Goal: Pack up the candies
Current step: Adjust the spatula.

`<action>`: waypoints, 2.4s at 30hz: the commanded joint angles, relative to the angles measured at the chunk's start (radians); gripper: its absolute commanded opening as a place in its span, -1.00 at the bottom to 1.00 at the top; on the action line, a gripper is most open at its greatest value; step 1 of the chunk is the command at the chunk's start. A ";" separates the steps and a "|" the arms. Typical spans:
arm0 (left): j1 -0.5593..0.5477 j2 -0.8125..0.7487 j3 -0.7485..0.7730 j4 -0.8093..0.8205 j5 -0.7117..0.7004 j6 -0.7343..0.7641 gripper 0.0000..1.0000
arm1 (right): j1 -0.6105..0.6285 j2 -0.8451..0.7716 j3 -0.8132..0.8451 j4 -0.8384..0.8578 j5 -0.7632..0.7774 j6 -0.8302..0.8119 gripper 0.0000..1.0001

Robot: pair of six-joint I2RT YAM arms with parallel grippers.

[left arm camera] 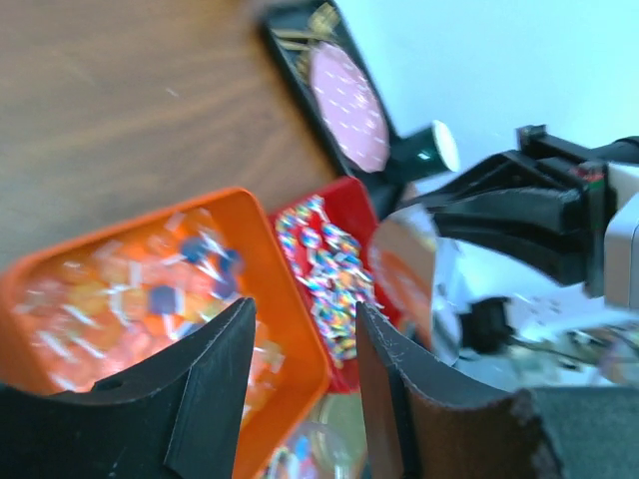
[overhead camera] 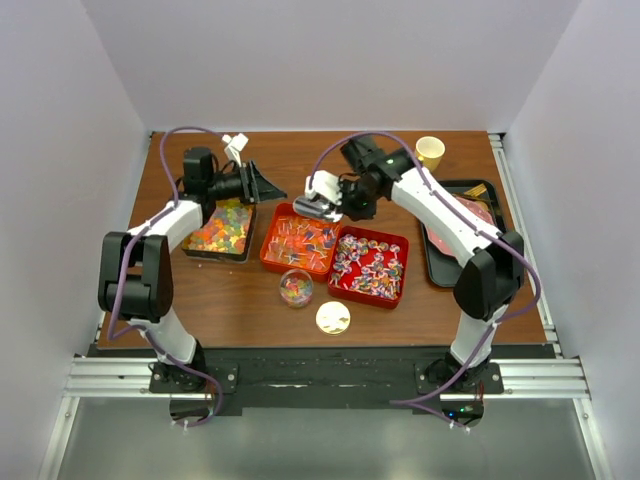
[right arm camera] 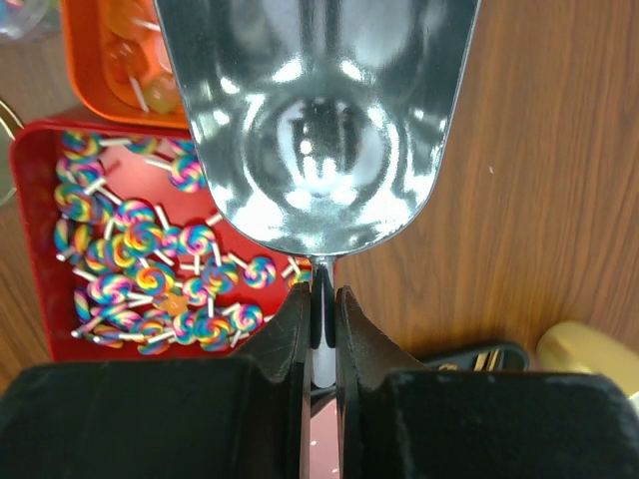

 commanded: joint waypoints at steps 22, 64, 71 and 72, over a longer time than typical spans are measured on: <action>-0.039 0.044 -0.046 0.242 0.120 -0.230 -0.23 | 0.080 0.128 0.212 0.018 0.111 0.053 -1.00; -0.044 0.092 -0.127 0.369 0.155 -0.296 -1.00 | -0.106 -0.264 -0.397 0.521 -0.446 0.020 0.09; -0.044 0.102 -0.118 0.383 0.163 -0.318 -1.00 | -0.073 -0.233 -0.407 0.540 -0.422 -0.031 -0.10; -0.044 0.105 -0.121 0.383 0.162 -0.318 -1.00 | -0.072 -0.228 -0.407 0.537 -0.422 -0.035 -0.13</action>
